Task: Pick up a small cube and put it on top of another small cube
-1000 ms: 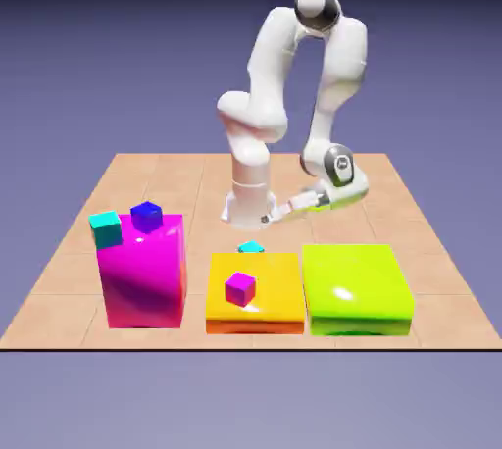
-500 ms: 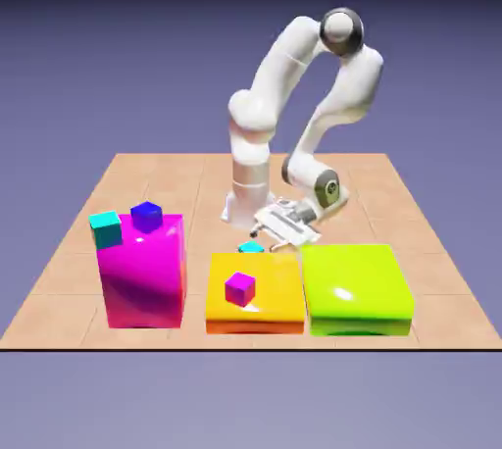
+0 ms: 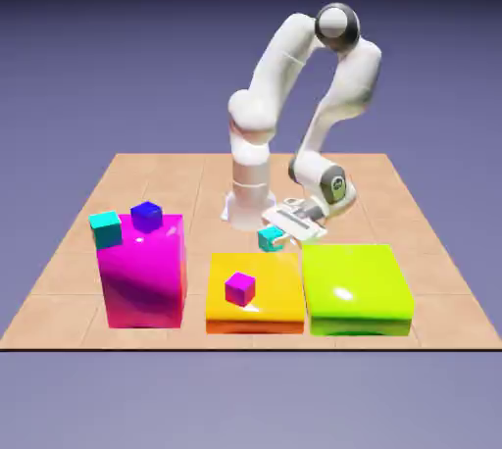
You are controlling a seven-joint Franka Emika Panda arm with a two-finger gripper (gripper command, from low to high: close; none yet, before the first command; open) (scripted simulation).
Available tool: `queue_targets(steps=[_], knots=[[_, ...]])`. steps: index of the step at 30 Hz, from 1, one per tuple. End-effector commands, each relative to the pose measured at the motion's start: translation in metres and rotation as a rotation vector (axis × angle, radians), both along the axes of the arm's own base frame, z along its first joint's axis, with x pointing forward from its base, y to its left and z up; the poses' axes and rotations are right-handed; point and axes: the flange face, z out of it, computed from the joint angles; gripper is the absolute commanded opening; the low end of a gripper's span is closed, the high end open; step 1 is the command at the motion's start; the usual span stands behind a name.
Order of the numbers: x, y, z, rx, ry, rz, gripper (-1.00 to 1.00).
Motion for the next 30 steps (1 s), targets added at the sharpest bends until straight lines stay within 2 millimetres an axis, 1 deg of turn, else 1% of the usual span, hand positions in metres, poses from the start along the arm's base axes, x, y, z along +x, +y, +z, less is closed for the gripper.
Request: queue_targets(steps=[1, 4, 5, 6, 9, 11, 13, 15, 17, 20, 22, 24, 26, 28, 30], knots=[[0.009, 0.017, 0.012, 0.054, -0.052, -0.045, -1.0], [0.037, 0.062, 0.053, 0.209, -0.19, -0.19, -1.0], [0.046, 0.074, 0.068, 0.254, -0.227, -0.24, -1.0], [0.059, 0.08, 0.085, 0.261, -0.231, -0.254, -1.0], [0.1, 0.086, 0.135, 0.278, -0.241, -0.306, -1.0], [0.127, 0.082, 0.168, 0.284, -0.242, -0.351, -1.0], [0.154, 0.071, 0.199, 0.286, -0.239, -0.403, -1.0], [0.181, 0.054, 0.228, 0.283, -0.229, -0.462, -1.0], [0.206, 0.031, 0.253, 0.277, -0.211, -0.527, -1.0], [0.242, -0.013, 0.281, 0.258, -0.17, -0.635, -1.0], [0.263, -0.048, 0.294, 0.24, -0.131, -0.713, -1.0], [0.282, -0.086, 0.301, 0.218, -0.083, -0.794, -1.0], [0.298, -0.126, 0.303, 0.19, -0.025, -0.877, -1.0], [0.311, -0.167, 0.298, 0.157, 0.042, -0.962, -1.0], [0.32, -0.209, 0.289, 0.118, 0.118, -1.048, -1.0]])
